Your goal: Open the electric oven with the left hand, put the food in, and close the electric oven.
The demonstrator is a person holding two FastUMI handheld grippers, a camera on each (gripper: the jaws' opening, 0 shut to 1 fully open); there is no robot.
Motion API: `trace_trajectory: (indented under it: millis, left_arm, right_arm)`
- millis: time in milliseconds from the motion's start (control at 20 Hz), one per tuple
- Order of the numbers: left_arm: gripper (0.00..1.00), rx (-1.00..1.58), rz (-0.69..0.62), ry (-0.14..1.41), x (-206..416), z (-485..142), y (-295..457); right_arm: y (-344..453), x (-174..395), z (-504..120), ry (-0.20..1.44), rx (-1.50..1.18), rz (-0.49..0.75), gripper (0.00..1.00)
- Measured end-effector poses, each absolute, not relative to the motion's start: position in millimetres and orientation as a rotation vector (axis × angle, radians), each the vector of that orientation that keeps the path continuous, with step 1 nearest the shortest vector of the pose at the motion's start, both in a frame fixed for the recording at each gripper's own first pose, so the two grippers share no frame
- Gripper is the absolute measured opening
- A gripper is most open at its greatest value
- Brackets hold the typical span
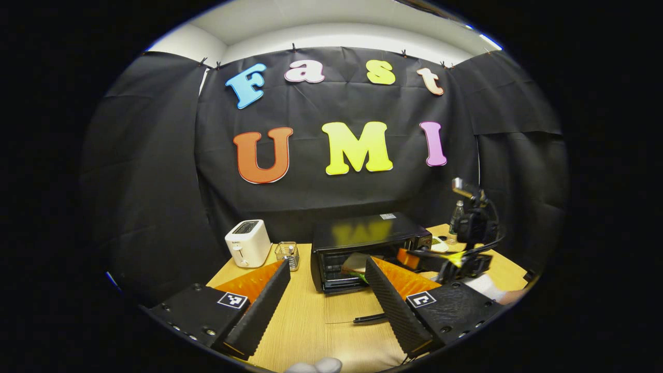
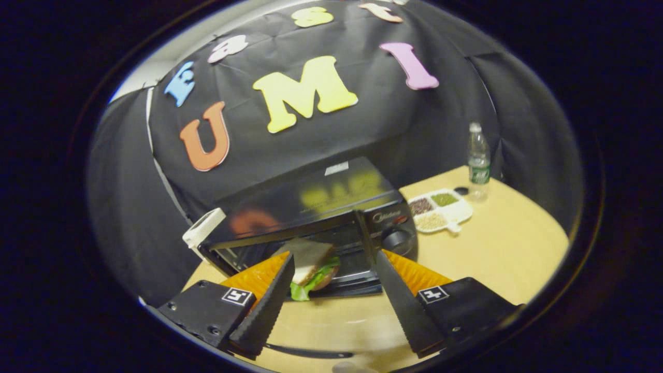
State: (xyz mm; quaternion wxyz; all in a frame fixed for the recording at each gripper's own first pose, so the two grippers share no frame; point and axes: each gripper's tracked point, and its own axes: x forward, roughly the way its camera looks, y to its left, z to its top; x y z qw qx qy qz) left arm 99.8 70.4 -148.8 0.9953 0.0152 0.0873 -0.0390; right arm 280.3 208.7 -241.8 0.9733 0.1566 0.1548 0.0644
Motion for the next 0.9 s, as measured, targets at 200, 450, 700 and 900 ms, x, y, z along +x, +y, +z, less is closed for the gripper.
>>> trace_trajectory:
  millis: [200,450,700,900]
  left_arm:
    - [0.95,0.038,-0.065,0.177,92.8,-155.3,69.4]
    - [0.95,0.044,-0.067,0.220,84.1,-180.7,57.2]
    - [0.95,-0.011,-0.061,0.320,78.0,-231.2,31.0]
    - [0.96,-0.037,-0.052,0.418,79.2,-281.7,8.5]
  right_arm:
    - [163.7,233.4,-192.2,0.232,0.149,0.106,0.96]
    - [121.0,177.4,-137.0,0.153,0.088,0.090,0.97]
    - [79.8,139.0,-96.0,0.083,0.052,0.075,0.96]
    - [51.8,118.2,-77.7,0.065,0.047,0.075,0.97]
